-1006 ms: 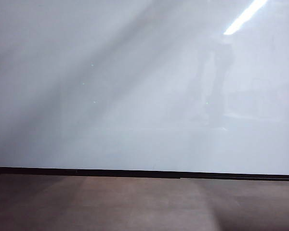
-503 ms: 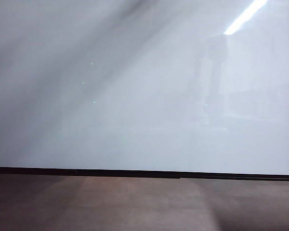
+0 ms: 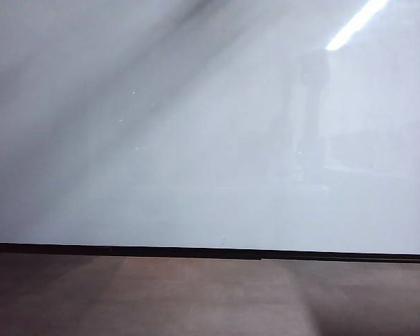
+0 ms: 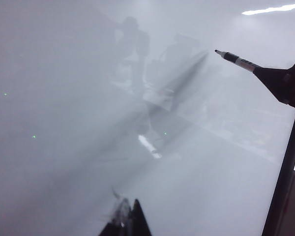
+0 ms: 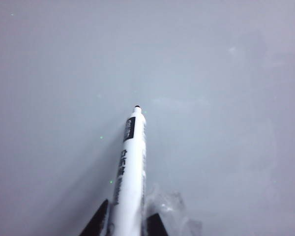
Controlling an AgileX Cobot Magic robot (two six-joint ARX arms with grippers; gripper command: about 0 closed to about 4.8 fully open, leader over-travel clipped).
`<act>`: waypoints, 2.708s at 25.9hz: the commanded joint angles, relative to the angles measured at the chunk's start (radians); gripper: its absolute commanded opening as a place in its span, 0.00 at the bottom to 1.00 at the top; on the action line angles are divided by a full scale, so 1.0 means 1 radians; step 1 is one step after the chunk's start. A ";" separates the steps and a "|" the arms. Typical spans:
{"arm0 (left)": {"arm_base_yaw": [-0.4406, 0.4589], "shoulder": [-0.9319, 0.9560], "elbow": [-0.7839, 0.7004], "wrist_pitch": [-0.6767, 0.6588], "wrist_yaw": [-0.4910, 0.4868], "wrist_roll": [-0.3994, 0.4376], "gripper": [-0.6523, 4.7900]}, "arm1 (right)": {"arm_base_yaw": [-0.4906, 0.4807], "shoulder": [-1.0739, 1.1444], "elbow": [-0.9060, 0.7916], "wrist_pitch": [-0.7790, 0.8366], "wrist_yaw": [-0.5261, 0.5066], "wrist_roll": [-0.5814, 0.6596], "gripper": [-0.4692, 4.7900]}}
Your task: Reach to the right to find the marker pen, pick it up, and write the number 17 on the whiteboard.
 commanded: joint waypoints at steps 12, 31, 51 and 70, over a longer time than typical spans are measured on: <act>0.001 0.000 0.003 0.013 0.001 0.002 0.11 | -0.015 0.003 0.005 0.009 0.005 0.001 0.07; 0.001 0.000 0.032 0.021 0.002 0.002 0.11 | -0.016 0.055 0.005 -0.014 0.014 0.025 0.07; 0.001 0.000 0.032 0.020 0.002 0.002 0.11 | -0.017 0.060 -0.169 -0.018 0.046 0.106 0.07; 0.001 0.008 0.032 0.022 0.001 0.002 0.11 | -0.031 -0.048 -0.168 0.089 -0.003 0.010 0.07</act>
